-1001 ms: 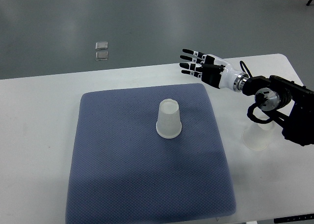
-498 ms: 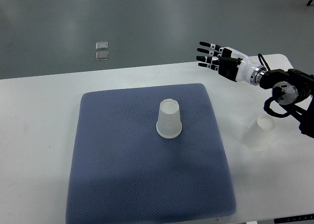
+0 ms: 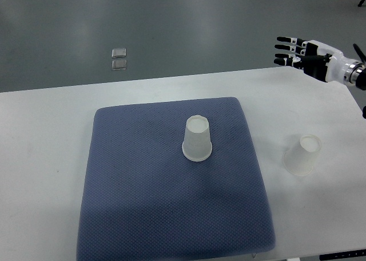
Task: Stack paper cups
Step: 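Move the right hand outward and down toward the loose white cup, then close the right hand fingers around the loose white paper cup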
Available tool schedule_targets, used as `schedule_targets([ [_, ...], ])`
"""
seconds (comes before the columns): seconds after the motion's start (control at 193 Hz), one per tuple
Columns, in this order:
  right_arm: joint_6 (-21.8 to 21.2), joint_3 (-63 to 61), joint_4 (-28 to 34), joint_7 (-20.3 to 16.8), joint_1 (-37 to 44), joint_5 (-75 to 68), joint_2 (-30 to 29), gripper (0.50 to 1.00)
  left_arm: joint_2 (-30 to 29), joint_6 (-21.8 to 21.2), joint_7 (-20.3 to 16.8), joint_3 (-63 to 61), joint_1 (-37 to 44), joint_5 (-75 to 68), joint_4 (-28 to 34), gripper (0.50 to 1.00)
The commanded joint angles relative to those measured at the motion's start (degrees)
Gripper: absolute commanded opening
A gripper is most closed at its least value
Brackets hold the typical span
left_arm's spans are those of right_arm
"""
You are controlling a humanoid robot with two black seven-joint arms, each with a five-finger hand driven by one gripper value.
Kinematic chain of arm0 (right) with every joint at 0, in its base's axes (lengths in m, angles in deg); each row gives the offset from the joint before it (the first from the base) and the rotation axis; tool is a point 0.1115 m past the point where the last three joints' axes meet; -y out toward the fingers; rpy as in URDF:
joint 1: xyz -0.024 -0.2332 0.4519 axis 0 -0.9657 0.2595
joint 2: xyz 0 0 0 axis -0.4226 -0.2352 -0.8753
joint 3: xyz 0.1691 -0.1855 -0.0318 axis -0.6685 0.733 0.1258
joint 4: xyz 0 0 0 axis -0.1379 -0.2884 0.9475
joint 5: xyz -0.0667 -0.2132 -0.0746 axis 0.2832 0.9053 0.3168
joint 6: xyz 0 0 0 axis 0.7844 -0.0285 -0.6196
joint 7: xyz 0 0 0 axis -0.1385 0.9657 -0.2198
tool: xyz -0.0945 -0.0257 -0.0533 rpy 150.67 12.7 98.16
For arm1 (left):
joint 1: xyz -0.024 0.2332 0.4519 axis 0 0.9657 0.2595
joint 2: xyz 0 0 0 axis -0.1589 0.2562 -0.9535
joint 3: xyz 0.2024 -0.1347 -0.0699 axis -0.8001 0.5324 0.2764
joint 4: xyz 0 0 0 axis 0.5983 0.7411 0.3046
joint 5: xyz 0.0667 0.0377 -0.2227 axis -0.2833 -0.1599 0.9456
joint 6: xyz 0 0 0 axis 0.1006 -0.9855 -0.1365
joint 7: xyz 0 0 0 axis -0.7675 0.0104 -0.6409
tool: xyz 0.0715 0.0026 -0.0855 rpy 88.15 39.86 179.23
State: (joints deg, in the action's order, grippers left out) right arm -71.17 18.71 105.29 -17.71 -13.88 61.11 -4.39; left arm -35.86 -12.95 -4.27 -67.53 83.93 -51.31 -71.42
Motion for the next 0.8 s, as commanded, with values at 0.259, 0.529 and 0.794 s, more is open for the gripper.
schedule_targets([
  [0.259, -10.58, 0.51, 7.99, 0.08, 0.12, 17.13, 12.80, 0.926, 0.00, 0.00, 0.01, -0.03, 0.00, 0.00, 0.00, 1.000],
  [0.529, -13.77, 0.59, 15.02, 2.54, 0.03, 34.18, 17.55, 0.926, 0.00, 0.00, 0.01, -0.03, 0.00, 0.00, 0.00, 1.000],
  [0.794, -9.26, 1.03, 24.34, 3.07, -1.99, 50.18, 21.07, 0.924, 0.00, 0.00, 0.01, -0.03, 0.00, 0.00, 0.00, 1.000],
])
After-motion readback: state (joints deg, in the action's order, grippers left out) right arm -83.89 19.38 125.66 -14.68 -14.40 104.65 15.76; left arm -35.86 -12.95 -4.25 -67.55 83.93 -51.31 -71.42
